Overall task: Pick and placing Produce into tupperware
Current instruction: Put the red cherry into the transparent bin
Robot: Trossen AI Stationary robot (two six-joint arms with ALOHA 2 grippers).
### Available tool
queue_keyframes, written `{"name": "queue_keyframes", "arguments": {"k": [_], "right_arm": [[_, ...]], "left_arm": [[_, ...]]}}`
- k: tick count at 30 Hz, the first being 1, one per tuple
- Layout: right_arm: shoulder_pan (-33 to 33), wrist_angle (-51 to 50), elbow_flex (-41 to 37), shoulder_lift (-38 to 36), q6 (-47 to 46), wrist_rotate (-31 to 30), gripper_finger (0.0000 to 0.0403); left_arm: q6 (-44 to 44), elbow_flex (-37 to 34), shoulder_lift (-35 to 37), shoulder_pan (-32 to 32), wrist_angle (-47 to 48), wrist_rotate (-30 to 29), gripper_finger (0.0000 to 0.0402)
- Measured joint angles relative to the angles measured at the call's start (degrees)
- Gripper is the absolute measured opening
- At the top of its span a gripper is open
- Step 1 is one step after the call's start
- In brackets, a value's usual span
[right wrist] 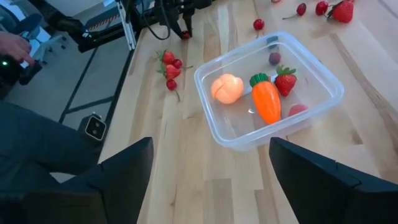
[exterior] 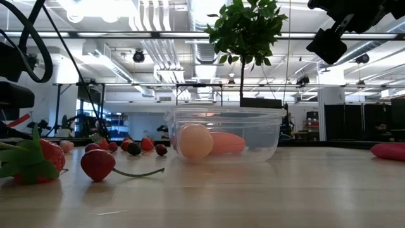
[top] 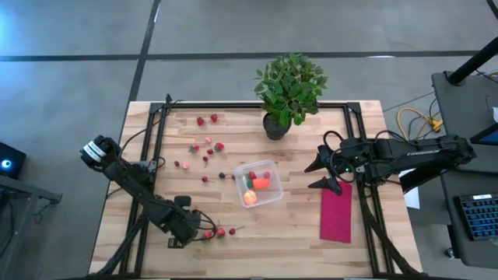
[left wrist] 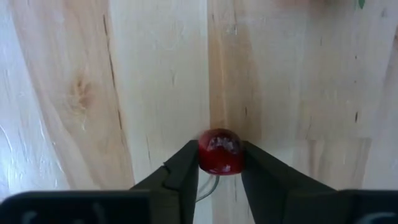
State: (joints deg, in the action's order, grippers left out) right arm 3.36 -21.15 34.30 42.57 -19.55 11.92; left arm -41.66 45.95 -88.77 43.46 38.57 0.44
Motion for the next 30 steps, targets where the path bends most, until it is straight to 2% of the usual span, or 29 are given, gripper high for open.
{"name": "queue_keyframes", "arguments": {"k": [4, 7, 13, 15, 17, 20, 23, 25, 30], "right_arm": [[0.0, 0.0, 0.0, 0.0, 0.0, 0.0, 0.0307], [0.0, 0.0, 0.0, 0.0, 0.0, 0.0, 0.0307], [0.0, 0.0, 0.0, 0.0, 0.0, 0.0, 0.0313], [0.0, 0.0, 0.0, 0.0, 0.0, 0.0, 0.0312], [0.0, 0.0, 0.0, 0.0, 0.0, 0.0, 0.0310], [0.0, 0.0, 0.0, 0.0, 0.0, 0.0, 0.0307], [0.0, 0.0, 0.0, 0.0, 0.0, 0.0, 0.0307], [0.0, 0.0, 0.0, 0.0, 0.0, 0.0, 0.0310], [0.0, 0.5, 0.0, 0.0, 0.0, 0.0, 0.0313]], "left_arm": [[0.0, 1.3, 0.3, 0.0, 0.9, 0.9, 0.0091], [0.3, 3.8, 2.1, -0.3, 5.6, -0.4, 0.0091], [6.9, 10.4, 8.3, -4.3, 14.9, -16.0, 0.0090], [10.4, 11.8, 10.5, -8.9, 14.6, -20.1, 0.0090], [13.6, 13.0, 12.0, -14.9, 13.0, -21.6, 0.0090], [19.9, 14.3, 12.4, -24.3, 6.8, -20.1, 0.0090], [28.7, 14.7, 11.0, -31.8, -3.3, -10.9, 0.0091], [31.4, 15.1, 8.8, -34.6, -7.2, -7.3, 0.0093], [31.6, 18.8, 1.3, -38.5, -7.6, -4.0, 0.0113]]}}
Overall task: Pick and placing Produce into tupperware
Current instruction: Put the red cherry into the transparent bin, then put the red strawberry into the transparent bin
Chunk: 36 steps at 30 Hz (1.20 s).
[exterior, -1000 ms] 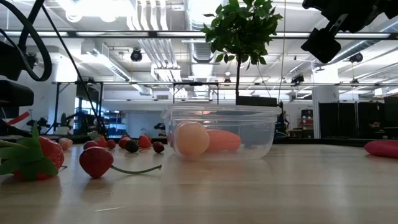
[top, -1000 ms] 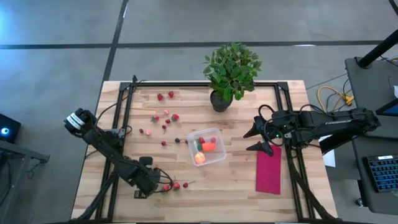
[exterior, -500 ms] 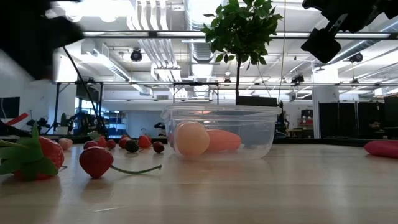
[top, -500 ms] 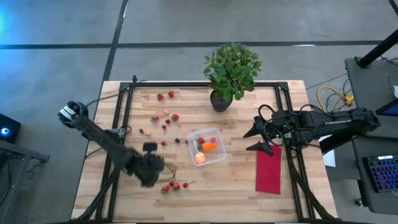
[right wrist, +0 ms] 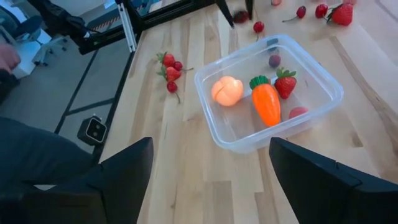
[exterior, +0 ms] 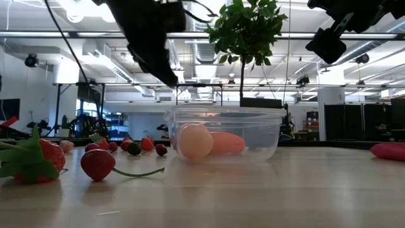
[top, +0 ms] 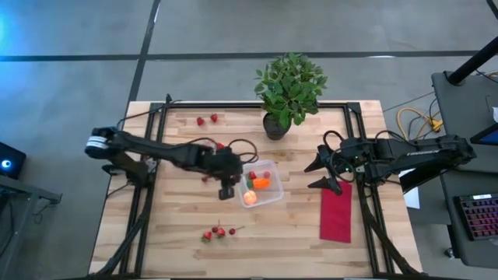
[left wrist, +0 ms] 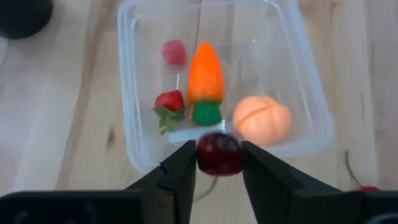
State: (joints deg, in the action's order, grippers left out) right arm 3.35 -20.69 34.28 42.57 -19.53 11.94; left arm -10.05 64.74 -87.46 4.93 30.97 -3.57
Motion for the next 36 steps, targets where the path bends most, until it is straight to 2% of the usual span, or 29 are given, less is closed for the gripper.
{"name": "queue_keyframes", "arguments": {"k": [7, 10, 15, 20, 22, 25, 28, 31, 36], "right_arm": [[0.0, 0.0, 0.0, 0.0, 0.0, 0.0, 0.0306], [0.0, 0.0, 0.0, 0.0, 0.0, 0.0, 0.0308], [0.0, 0.0, 0.0, 0.0, 0.0, 0.0, 0.0313], [0.0, 0.0, 0.0, 0.0, 0.0, 0.0, 0.0310], [0.0, 0.0, 0.0, 0.0, 0.0, 0.0, 0.0308], [0.0, 0.0, 0.0, 0.0, 0.0, 0.0, 0.0306], [0.0, 0.0, 0.0, 0.0, 0.0, 0.0, 0.0308], [0.0, 0.0, 0.0, 0.0, 0.0, 0.0, 0.0311], [0.0, 0.0, 0.0, 0.0, 0.0, 0.0, 0.0312]], "left_arm": [[0.4, 6.9, -8.9, 0.0, 0.9, 3.4, 0.0151], [0.0, 10.7, -10.0, 0.3, 8.5, 3.3, 0.0163], [-1.0, 12.8, -5.6, 4.6, 25.1, 3.6, 0.0166], [1.9, 7.6, 0.8, 16.2, 21.9, 5.5, 0.0166], [-1.6, 5.2, 1.5, 21.0, 18.8, 5.5, 0.0166], [-13.2, 3.2, 0.3, 27.1, 15.5, 5.0, 0.0166], [-19.7, 2.7, -2.7, 31.7, 13.6, 2.0, 0.0166], [-25.1, 3.2, -5.7, 33.2, 13.2, -0.3, 0.0167], [-34.6, 3.8, -9.1, 33.0, 12.8, -0.3, 0.0186]]}}
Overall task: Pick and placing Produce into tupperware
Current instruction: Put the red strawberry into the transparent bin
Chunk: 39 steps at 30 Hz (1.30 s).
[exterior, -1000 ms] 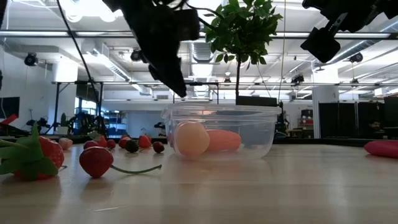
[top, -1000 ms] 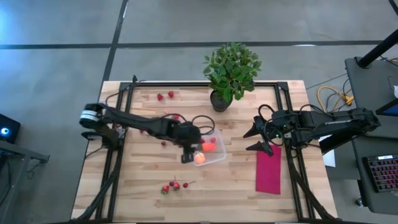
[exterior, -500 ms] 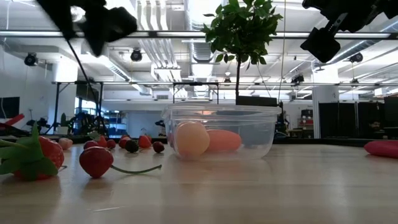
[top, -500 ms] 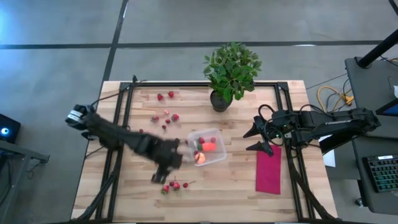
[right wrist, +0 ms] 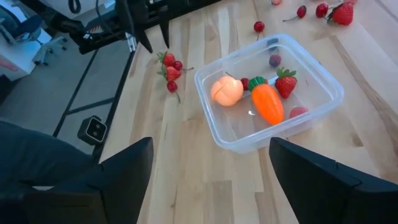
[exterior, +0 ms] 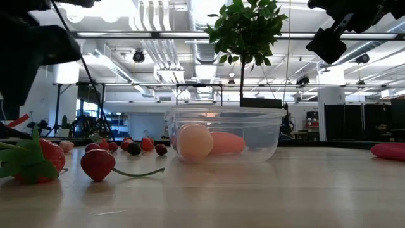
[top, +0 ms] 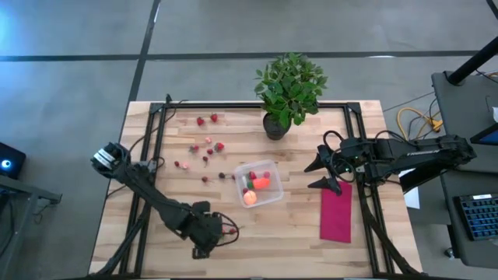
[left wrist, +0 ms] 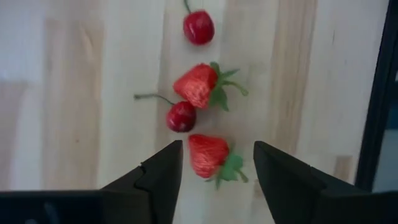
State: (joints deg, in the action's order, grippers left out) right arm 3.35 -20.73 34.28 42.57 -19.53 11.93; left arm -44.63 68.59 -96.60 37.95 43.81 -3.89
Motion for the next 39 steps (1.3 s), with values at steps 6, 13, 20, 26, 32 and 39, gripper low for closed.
{"name": "queue_keyframes", "arguments": {"k": [6, 13, 20, 26, 32, 39], "right_arm": [[0.0, 0.0, 0.0, 0.0, 0.0, 0.0, 0.0308], [0.0, 0.0, 0.0, 0.0, 0.0, 0.0, 0.0313], [0.0, 0.0, 0.0, 0.0, 0.0, 0.0, 0.0308], [0.0, 0.0, 0.0, 0.0, 0.0, 0.0, 0.0308], [0.0, 0.0, 0.0, 0.0, 0.0, 0.0, 0.0313], [0.0, 0.0, 0.0, 0.0, 0.0, 0.0, 0.0311]], "left_arm": [[-6.1, -0.3, -0.5, 0.4, 0.0, 0.5, 0.0249], [-6.1, -0.8, -1.4, 0.7, -0.7, 0.6, 0.0285], [-8.4, -1.1, -6.3, 2.6, -1.3, 2.5, 0.0286], [-13.6, -0.8, -6.5, 2.6, -1.3, -2.6, 0.0286], [-13.7, -1.9, -7.0, 2.7, -1.2, -3.7, 0.0286], [-13.5, -2.4, -7.3, 3.0, -1.2, -4.4, 0.0263]]}}
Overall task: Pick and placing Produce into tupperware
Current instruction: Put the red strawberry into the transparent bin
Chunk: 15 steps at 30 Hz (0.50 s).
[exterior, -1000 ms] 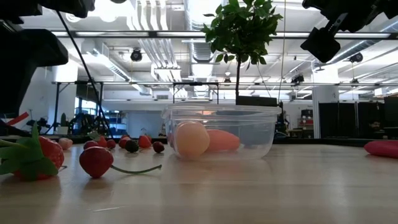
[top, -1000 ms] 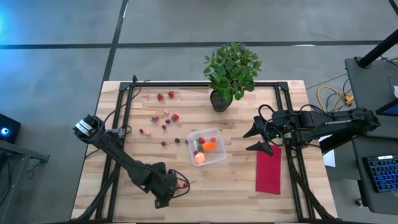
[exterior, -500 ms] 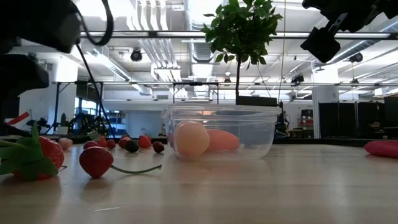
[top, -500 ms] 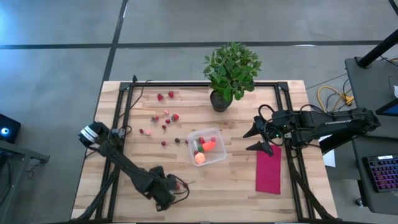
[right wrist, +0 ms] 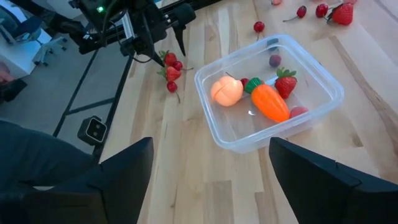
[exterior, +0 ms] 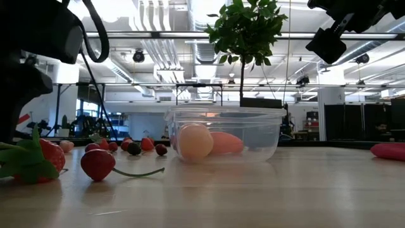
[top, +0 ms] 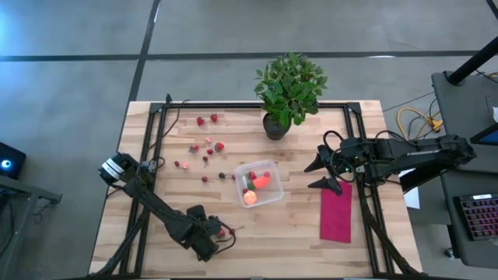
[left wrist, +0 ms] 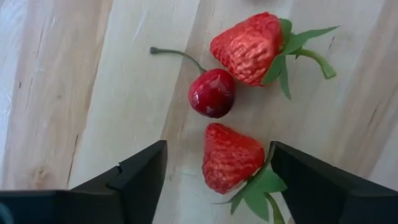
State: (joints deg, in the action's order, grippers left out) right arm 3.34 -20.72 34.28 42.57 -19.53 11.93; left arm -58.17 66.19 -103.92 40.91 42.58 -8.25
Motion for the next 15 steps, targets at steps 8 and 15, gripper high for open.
{"name": "queue_keyframes", "arguments": {"k": [8, 15], "right_arm": [[0.0, 0.0, 0.0, 0.0, 0.0, 0.0, 0.0310], [0.0, 0.0, 0.0, 0.0, 0.0, 0.0, 0.0308]], "left_arm": [[0.5, 0.0, 0.0, 0.0, 0.4, -0.5, 0.0178], [0.6, 0.3, 0.9, 0.0, 3.9, -0.2, 0.0117]]}}
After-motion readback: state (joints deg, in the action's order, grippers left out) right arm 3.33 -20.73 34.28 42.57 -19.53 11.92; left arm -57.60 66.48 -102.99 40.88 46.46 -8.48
